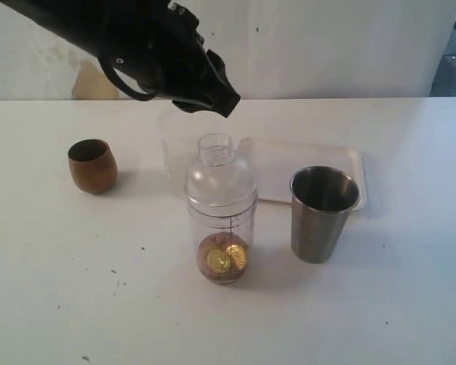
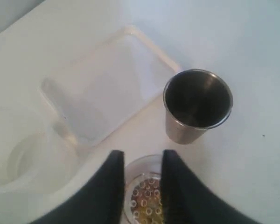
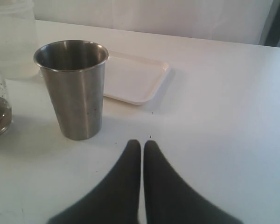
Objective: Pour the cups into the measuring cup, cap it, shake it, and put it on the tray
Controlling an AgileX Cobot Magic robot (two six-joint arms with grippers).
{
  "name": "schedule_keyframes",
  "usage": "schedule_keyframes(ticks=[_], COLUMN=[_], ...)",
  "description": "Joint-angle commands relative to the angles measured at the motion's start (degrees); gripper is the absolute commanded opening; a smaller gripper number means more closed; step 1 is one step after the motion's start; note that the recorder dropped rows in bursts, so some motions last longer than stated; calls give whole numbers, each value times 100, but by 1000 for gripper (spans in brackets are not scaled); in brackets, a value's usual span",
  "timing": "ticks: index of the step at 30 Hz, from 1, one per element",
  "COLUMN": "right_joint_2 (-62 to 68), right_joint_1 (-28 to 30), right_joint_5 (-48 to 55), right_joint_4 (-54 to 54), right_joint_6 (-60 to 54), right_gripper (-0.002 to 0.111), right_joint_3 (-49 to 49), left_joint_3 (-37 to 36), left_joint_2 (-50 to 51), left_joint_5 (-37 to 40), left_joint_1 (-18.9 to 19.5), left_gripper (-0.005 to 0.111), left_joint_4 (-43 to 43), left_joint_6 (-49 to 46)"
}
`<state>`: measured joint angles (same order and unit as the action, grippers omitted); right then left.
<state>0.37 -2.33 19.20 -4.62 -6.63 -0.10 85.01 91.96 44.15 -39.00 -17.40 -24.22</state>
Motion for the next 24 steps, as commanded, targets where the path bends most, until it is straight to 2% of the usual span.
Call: schedule_keyframes(ticks=[1, 8, 14, 24], right_joint_2=[-37, -37, -37, -37], right_joint_1=[33, 33, 33, 33], right_joint_5=[5, 5, 5, 5], right_joint_4=[-2, -2, -2, -2], right_joint_6=[-35, -35, -35, -35], right_gripper=[2, 2, 2, 2], right_joint_3=[10, 10, 10, 10], left_joint_3=[-152, -598, -830, -1130], left_joint_2=[-55, -55, -55, -55], left_joint_5=[40, -400, -667, -854], left_joint_1=[-57, -57, -57, -57], left_gripper=[0, 0, 0, 0], left_joint_4=[-59, -153, -816, -862], left_joint_6=[-198, -452, -1286, -1486])
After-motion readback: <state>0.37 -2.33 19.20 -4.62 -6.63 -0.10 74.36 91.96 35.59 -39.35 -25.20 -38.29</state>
